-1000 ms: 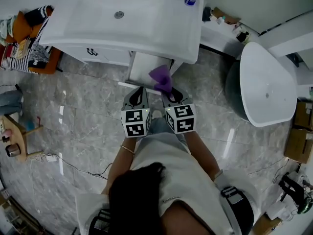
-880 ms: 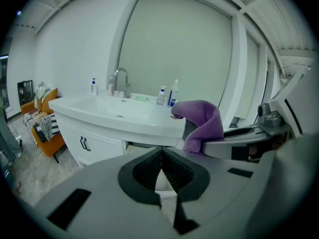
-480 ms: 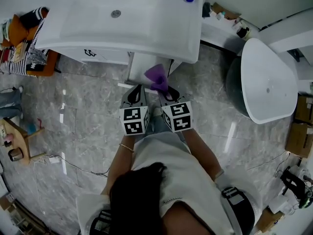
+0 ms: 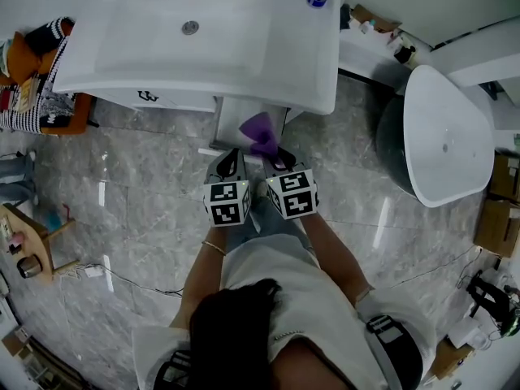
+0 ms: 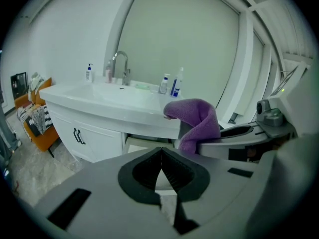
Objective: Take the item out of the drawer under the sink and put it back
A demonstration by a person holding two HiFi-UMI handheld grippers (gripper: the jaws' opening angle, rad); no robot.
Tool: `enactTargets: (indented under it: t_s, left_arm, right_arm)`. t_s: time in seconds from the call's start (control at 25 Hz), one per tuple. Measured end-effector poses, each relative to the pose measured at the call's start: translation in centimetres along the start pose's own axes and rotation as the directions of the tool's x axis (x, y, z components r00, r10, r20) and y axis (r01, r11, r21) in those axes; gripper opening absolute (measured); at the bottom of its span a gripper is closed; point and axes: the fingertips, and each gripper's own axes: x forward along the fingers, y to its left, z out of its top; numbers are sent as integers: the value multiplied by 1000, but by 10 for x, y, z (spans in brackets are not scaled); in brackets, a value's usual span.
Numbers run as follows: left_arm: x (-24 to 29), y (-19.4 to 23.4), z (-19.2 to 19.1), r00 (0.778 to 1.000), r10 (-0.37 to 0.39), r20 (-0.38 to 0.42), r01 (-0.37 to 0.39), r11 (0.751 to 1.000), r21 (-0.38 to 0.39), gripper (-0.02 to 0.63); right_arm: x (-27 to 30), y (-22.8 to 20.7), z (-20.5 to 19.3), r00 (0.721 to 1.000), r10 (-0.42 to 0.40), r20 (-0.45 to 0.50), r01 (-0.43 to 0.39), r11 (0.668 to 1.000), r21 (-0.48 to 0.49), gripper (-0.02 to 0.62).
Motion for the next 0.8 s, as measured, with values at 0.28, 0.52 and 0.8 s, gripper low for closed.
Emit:
enactTargets:
  t_s: [0.28, 0.52, 0.8]
  left_arm:
    - [33, 11, -12, 999, -1, -38, 1, 1000, -2, 5]
    - [67, 17, -19, 999, -11, -51, 9, 1000, -27, 5]
    - [97, 32, -34, 997, -11, -81, 9, 1000, -25, 5]
  right_arm:
    - [31, -10, -19, 999, -13, -53, 16, 999, 48, 97]
    - [61, -19, -32, 996, -16, -91, 20, 999, 50, 97]
    - [100, -30, -47, 992, -27, -124, 35, 997, 62, 97]
